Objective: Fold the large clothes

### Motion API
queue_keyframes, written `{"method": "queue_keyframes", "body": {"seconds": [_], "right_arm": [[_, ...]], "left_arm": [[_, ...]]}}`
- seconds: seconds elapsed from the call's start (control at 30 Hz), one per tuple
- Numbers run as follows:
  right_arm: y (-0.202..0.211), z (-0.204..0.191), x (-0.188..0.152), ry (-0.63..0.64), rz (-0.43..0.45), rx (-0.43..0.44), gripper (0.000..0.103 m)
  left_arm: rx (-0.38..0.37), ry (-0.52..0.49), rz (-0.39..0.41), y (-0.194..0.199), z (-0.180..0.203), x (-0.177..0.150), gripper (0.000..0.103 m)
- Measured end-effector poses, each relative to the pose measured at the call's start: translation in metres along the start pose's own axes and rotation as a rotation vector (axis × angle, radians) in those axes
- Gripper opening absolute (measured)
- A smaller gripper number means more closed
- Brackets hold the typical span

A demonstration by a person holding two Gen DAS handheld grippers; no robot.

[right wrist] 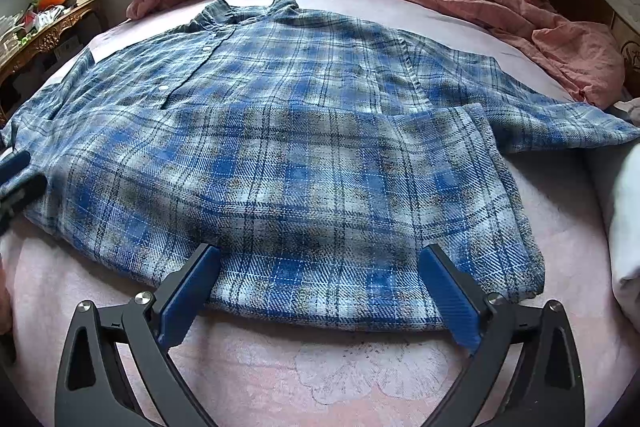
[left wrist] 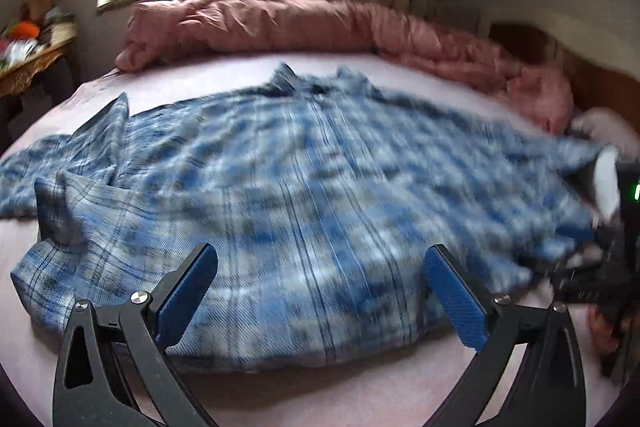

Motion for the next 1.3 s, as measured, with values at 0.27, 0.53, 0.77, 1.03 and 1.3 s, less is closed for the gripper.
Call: {"method": "queue_keyframes", "body": {"seconds": [0.27,0.53,0.77,1.03,1.3], "right_arm": [[0.000,0.000,0.000,0.001,-0.001,-0.001,0.102],[-0.001,0.000,-0.001,0.002,-0.001,0.000,0.102],[-0.001,0.000,-0.001,0.000,-0.002,0.003,0.102],[-0.001,0.000,0.000,-0.004,0.003,0.014,0.102],[0.006,0.009,0.000,-0.050,0.036,0.075,0.102]], "left_arm": [[0.059,-0.058,-0.238,-0.047,0.009,-0.009,0.103],[0.042,-0.035,-0.227,-0.044,0.005,-0.009,0.103],[0.037,-0.025,-0.240,-0.047,0.004,-0.009,0.103],[0.036,-0.022,-0.249,-0.048,0.003,-0.009,0.103],[0.036,-0.038,-0.330,-0.055,0.002,0.003,0.103]]}}
Point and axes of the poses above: each gripper's, at about its wrist camera, not at the fingertips, and y roughly against the way its jaws point, z to its right, x to its top, the point moved 1 cm from there along -y, roughly the way its jaws point, and after that the axes turned 4 degrees about z, right-handed, at the moved point
